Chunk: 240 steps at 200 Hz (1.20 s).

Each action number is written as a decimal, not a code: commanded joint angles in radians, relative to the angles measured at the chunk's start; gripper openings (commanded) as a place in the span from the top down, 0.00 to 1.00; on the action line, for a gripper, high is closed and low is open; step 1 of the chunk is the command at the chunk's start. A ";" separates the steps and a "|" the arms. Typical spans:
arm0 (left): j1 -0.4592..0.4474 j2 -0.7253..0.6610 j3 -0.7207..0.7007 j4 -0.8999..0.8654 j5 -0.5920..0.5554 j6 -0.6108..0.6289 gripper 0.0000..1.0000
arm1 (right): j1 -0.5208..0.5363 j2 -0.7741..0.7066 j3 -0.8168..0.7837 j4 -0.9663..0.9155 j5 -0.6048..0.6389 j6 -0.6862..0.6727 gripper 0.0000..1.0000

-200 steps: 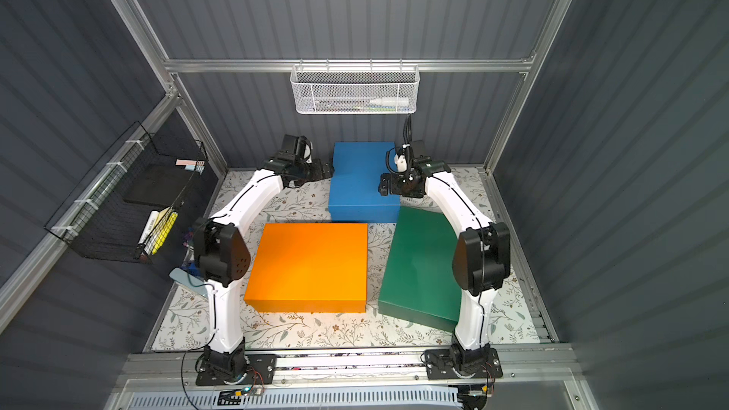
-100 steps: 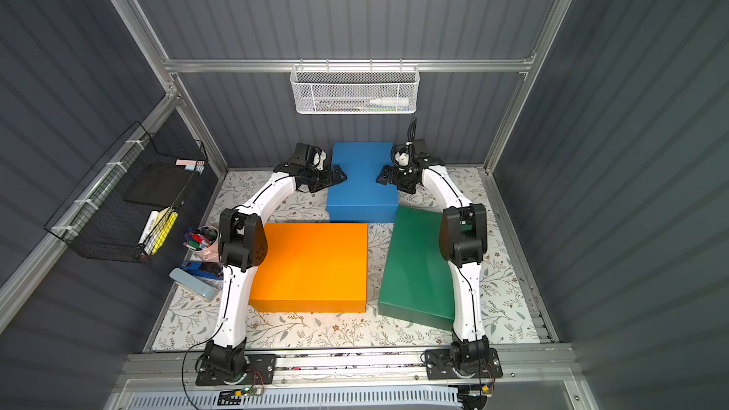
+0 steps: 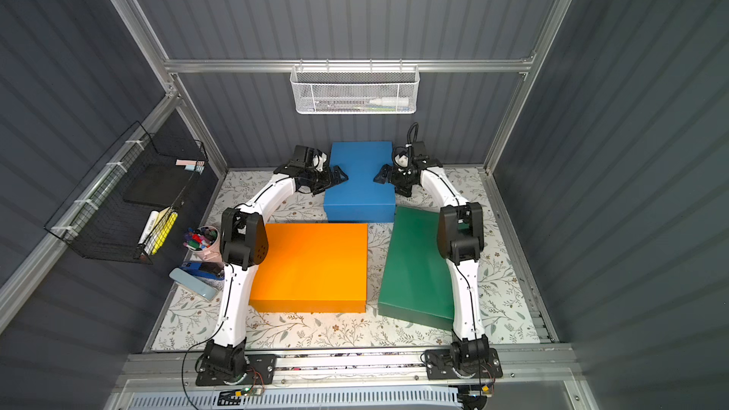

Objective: Stack the shoeboxes
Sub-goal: Pick up the shoebox from the center of the board.

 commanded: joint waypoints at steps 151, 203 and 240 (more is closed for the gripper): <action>-0.021 -0.551 -0.342 0.017 0.034 0.014 0.00 | 0.161 -0.176 0.065 0.076 -0.218 0.179 0.01; -0.043 -0.805 -0.598 0.006 0.006 -0.054 0.00 | 0.228 -0.238 0.027 -0.008 -0.241 0.122 0.01; -0.092 -1.027 -0.737 -0.023 -0.104 -0.135 0.00 | 0.269 -0.336 -0.112 0.039 -0.264 0.109 0.01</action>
